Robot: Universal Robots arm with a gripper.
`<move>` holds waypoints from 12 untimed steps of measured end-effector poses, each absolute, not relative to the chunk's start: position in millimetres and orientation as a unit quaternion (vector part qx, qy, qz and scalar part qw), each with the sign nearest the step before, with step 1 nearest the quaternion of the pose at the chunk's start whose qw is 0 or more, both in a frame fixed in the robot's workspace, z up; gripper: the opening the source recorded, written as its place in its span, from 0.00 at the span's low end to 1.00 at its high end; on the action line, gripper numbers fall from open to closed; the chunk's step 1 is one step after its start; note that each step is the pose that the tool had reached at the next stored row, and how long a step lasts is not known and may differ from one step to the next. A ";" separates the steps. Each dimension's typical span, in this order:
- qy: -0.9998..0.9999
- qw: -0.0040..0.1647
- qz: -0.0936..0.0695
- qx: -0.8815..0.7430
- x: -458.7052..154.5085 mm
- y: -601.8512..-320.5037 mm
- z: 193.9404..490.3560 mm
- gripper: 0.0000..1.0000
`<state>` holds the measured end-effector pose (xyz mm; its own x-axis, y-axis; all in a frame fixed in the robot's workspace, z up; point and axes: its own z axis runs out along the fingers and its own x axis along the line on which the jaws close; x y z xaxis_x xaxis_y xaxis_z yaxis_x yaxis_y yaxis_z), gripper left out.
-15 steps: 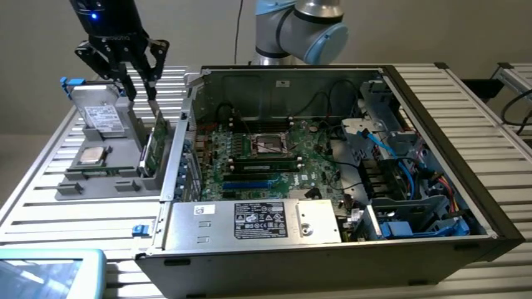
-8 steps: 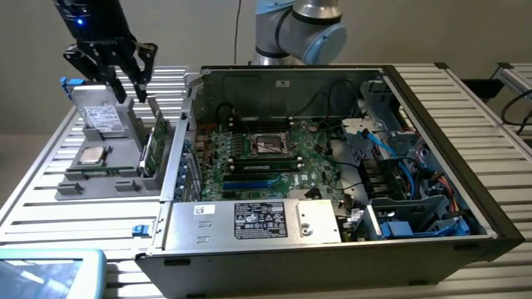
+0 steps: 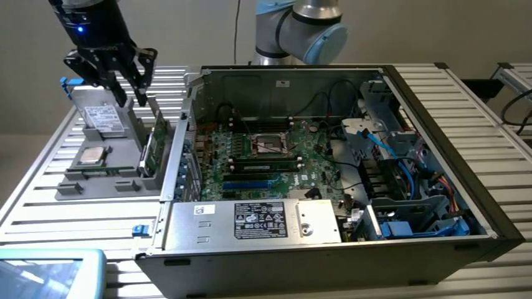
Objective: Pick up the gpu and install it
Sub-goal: 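Pick up the gpu and move the gpu toward the slot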
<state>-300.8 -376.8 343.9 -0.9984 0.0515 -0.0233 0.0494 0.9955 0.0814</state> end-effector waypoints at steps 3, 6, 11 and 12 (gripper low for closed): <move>0.999 0.013 0.042 0.025 -300.8 -377.4 339.1 0.44; 0.999 0.013 0.042 0.025 -300.9 -378.1 333.6 0.44; 0.999 0.013 0.043 0.025 -306.0 -378.2 324.5 0.44; 0.999 0.013 0.043 0.025 -307.3 -378.3 322.7 0.44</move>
<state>-307.3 -378.3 322.7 -0.9985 0.0502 -0.0230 0.0480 0.9950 0.0873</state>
